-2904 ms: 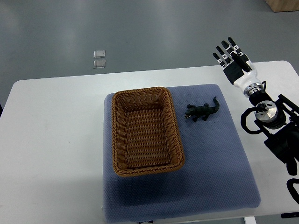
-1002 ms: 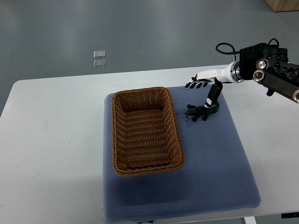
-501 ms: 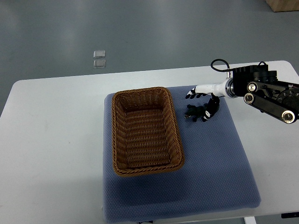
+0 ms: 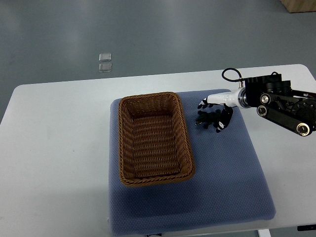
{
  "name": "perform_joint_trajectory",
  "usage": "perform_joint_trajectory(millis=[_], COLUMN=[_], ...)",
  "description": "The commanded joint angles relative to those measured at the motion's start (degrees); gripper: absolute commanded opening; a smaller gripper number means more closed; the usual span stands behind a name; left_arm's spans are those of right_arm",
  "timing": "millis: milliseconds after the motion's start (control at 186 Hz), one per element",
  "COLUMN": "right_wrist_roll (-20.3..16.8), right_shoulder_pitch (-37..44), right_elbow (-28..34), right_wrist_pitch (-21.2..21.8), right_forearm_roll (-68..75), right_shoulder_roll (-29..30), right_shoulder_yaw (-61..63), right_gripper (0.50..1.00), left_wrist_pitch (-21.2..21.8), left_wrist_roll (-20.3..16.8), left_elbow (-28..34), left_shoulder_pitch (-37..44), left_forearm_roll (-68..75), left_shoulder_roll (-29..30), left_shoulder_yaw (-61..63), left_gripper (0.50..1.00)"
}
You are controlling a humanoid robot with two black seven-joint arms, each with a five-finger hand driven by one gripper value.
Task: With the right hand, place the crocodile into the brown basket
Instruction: 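Close the right hand's fingers around the crocodile and lift it, then carry the crocodile with the right hand over the wicker basket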
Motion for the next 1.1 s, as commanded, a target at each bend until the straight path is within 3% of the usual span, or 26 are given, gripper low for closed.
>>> perform_joint_trajectory(millis=[0,129,501,1094], right_wrist_roll=[0.3,0.8,2.7,2.9], right_shoulder_pitch=[-0.1,-0.4,0.2,6.2], right_elbow=[-0.2,-0.3,-1.1,-0.3], right_wrist_pitch=[0.0,-0.5,-2.4,-1.1], right_forearm_roll=[-0.4,-0.7,-0.7,0.1], right_shoulder_roll=[0.0,0.0,-0.2,-3.3], right_shoulder_yaw=[0.0,-0.3,-2.9,-2.6], right_gripper=[0.832,0.782,0.5,0.5], left_wrist_pitch=[0.0,0.0,0.0,0.0], left_wrist_roll=[0.0,0.0,0.0,-0.1], left_elbow=[0.0,0.0,0.0,-0.1], left_shoulder_pitch=[0.0,0.0,0.0,0.0], left_forearm_roll=[0.0,0.0,0.0,0.0], left_shoulder_roll=[0.0,0.0,0.0,0.0], left_shoulder_yaw=[-0.1,-0.1,-0.1,0.0], left_gripper=[1.0,1.0,1.0,1.0])
